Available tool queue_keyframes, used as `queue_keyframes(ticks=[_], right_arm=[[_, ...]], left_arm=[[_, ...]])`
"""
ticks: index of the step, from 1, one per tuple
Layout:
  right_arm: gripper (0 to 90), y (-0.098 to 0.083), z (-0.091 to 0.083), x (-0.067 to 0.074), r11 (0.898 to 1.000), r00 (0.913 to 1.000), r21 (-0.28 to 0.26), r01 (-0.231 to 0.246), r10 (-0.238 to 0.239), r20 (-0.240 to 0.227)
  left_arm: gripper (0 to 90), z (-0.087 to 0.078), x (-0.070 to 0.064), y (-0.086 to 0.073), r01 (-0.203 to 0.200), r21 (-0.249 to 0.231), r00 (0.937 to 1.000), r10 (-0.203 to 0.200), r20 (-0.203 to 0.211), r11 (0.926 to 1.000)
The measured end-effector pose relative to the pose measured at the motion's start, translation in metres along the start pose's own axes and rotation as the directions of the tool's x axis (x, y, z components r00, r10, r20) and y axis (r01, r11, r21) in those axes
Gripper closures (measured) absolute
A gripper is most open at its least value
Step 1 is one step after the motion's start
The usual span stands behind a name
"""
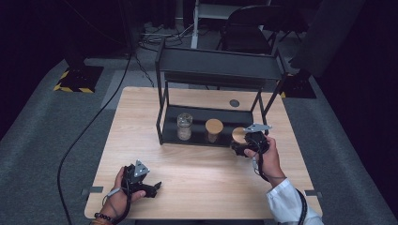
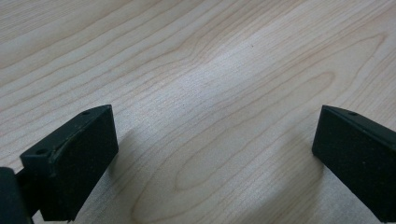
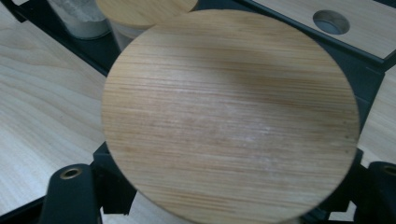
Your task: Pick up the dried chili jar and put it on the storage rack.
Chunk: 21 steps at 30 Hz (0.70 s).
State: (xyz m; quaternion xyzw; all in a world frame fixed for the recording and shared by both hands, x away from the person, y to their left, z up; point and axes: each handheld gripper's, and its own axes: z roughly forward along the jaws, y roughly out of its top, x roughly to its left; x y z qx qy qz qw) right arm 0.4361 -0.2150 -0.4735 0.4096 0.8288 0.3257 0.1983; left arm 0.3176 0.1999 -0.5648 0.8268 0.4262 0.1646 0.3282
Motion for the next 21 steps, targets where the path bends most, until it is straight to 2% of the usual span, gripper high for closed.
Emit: queue_keyframes(ticks=[16, 21], right_arm=[[25.3, 0.016, 0.011, -0.009, 1.0, 0.9993, 0.011, -0.019, 0.019, 0.034], [25.3, 0.019, 0.018, -0.011, 0.999, 0.9991, 0.014, -0.032, 0.032, 0.028]], left_arm=[[0.0, 0.0, 0.0, 0.0, -0.001, 0.001, 1.0, 0.001, 0.0, 1.0], [0.0, 0.0, 0.0, 0.0, -0.001, 0.002, 1.0, 0.001, 0.001, 1.0]])
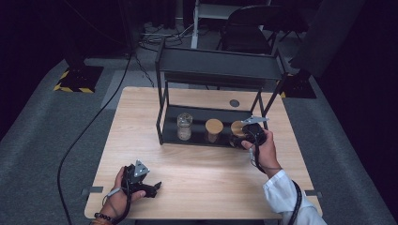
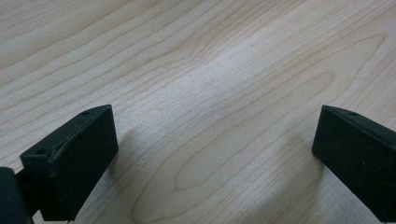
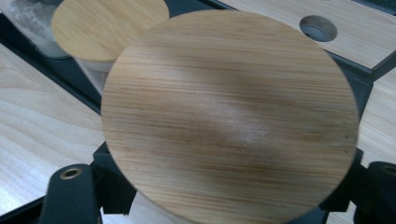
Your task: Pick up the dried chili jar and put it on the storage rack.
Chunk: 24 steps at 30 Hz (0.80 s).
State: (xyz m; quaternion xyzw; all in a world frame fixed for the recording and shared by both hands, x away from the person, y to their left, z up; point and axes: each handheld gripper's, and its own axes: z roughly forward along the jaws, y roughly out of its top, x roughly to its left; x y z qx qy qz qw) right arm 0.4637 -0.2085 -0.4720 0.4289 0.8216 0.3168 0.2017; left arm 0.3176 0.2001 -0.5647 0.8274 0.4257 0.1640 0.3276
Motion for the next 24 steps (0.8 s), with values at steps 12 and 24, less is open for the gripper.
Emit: queue_keyframes(ticks=[12, 24], right_arm=[[25.3, 0.01, 0.016, -0.003, 1.0, 0.9996, 0.025, -0.002, 0.001, 0.028], [25.2, 0.013, 0.031, -0.005, 0.999, 0.9989, 0.048, 0.0, -0.003, 0.047]], left_arm=[[0.0, 0.0, 0.0, 0.0, 0.0, -0.001, 1.0, 0.0, -0.001, 1.0], [0.0, 0.0, 0.0, 0.0, 0.0, 0.0, 1.0, 0.0, 0.0, 1.0]])
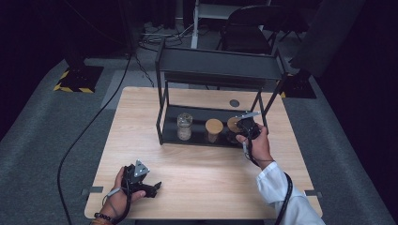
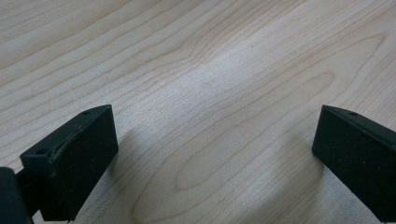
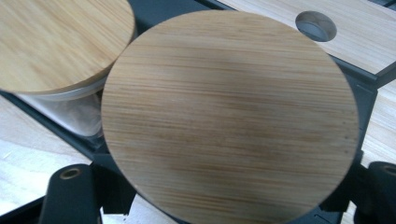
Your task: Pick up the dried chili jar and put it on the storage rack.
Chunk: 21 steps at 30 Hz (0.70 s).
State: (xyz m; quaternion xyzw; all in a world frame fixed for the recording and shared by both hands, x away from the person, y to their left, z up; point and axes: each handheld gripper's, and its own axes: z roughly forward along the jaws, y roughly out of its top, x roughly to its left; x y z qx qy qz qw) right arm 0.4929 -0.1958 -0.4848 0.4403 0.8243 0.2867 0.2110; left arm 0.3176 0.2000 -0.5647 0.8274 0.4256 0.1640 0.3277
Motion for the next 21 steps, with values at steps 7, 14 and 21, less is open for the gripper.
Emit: queue_keyframes(ticks=[7, 14, 21], right_arm=[[25.2, 0.001, 0.009, -0.001, 1.0, 1.0, -0.005, -0.002, 0.002, 0.005], [25.2, 0.0, 0.015, -0.003, 1.0, 0.9998, 0.008, -0.016, 0.016, 0.012], [25.2, -0.001, 0.021, -0.003, 1.0, 0.9996, 0.012, -0.022, 0.022, 0.015]], left_arm=[[0.0, 0.0, 0.0, 0.0, 0.0, 0.0, 1.0, 0.0, 0.0, 1.0], [0.0, 0.0, 0.0, 0.0, -0.001, 0.0, 1.0, 0.001, 0.001, 1.0], [0.0, 0.0, 0.0, 0.0, -0.001, 0.0, 1.0, 0.001, 0.001, 1.0]])
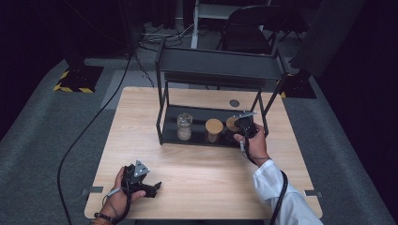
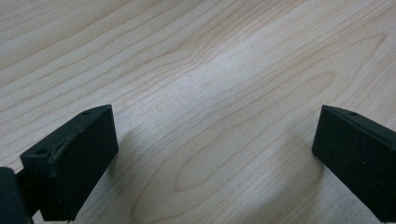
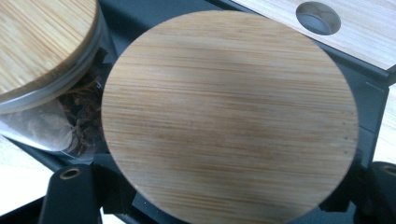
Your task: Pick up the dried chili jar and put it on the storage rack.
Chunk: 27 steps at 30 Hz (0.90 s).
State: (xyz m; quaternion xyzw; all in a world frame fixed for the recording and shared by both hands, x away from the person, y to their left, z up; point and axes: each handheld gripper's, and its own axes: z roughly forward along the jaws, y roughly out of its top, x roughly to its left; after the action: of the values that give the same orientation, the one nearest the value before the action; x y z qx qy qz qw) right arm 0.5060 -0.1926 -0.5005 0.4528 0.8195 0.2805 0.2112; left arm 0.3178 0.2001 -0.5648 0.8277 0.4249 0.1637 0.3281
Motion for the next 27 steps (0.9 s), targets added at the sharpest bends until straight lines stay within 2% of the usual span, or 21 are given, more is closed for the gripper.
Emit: queue_keyframes(ticks=[27], right_arm=[[24.0, -0.0032, 0.0044, -0.0025, 1.0, 0.9996, 0.01, -0.019, 0.02, -0.021]], left_arm=[[0.0, 0.0, 0.0, 0.0, 0.0, 0.0, 1.0, 0.0, 0.0, 1.0]])
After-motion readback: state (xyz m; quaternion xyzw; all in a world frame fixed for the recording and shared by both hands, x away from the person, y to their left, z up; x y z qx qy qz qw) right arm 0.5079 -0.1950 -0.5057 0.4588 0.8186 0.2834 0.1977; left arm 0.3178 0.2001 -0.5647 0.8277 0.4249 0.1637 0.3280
